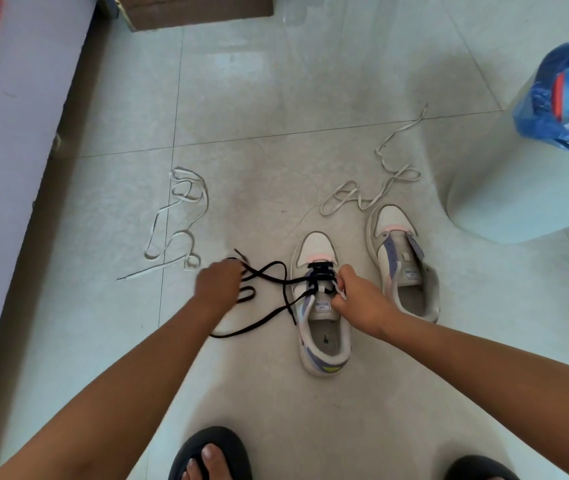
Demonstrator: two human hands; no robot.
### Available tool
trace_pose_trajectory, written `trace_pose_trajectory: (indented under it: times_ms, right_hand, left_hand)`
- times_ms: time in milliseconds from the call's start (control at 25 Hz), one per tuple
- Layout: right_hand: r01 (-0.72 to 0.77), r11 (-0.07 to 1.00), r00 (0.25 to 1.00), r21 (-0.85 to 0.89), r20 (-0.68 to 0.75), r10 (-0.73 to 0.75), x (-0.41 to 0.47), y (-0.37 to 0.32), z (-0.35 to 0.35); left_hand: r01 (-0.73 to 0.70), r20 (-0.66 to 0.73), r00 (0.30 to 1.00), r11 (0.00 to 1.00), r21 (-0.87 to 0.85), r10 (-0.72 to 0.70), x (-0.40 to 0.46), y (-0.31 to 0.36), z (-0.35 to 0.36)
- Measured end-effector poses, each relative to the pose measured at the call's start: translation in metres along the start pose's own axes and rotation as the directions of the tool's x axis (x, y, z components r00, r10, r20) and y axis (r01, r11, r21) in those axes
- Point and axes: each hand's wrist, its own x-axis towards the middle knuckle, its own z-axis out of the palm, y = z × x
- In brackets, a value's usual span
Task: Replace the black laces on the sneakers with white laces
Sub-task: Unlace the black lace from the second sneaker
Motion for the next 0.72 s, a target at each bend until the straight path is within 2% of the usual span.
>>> trace_pose_trajectory:
  times_ms: [80, 120, 240, 320, 400, 480, 560, 600, 720]
  right_hand:
    - [0.023, 0.998, 1.000, -0.053, -0.012, -0.024, 0.000, -0.001, 0.001]
    - [0.048, 0.989, 0.998, -0.136, -0.020, -0.051, -0.001, -0.002, 0.002]
    - [0.114, 0.882, 0.991, -0.458, -0.007, -0.132, -0.002, -0.006, 0.007]
    - [0.124, 0.813, 0.990, -0.569, 0.020, -0.137, -0.001, -0.010, 0.011]
    - [0.127, 0.769, 0.991, -0.627, 0.055, -0.120, 0.002, -0.014, 0.013]
    - [0.137, 0.728, 0.991, -0.671, 0.089, -0.105, 0.007, -0.017, 0.012]
    - [0.126, 0.745, 0.991, -0.655, 0.114, -0.067, 0.011, -0.017, 0.009]
    - [0.112, 0.800, 0.990, -0.589, 0.132, -0.041, 0.013, -0.015, 0.007]
    - [0.053, 0.987, 0.987, -0.149, 0.161, -0.028, 0.017, -0.012, 0.002]
  left_hand:
    - [0.128, 0.087, 0.987, 0.988, 0.090, -0.136, -0.005, -0.026, -0.002]
    - [0.137, 0.119, 0.982, 0.989, 0.056, -0.143, -0.010, -0.024, -0.004]
    - [-0.030, 0.065, 0.997, 0.975, -0.220, 0.045, -0.033, 0.030, -0.006]
    - [-0.146, 0.010, 0.988, 0.945, -0.294, 0.155, -0.049, 0.079, -0.004]
    - [-0.122, 0.015, 0.991, 0.959, -0.257, 0.130, -0.049, 0.109, -0.001]
    - [-0.006, 0.087, 0.996, 0.963, -0.270, 0.031, -0.039, 0.115, -0.002]
    - [0.117, 0.179, 0.983, 0.916, -0.383, -0.050, -0.033, 0.110, -0.001]
    - [0.137, 0.192, 0.980, 0.895, -0.425, -0.059, -0.033, 0.108, 0.001]
    - [0.140, 0.160, 0.985, 0.860, -0.490, -0.069, -0.039, 0.101, 0.003]
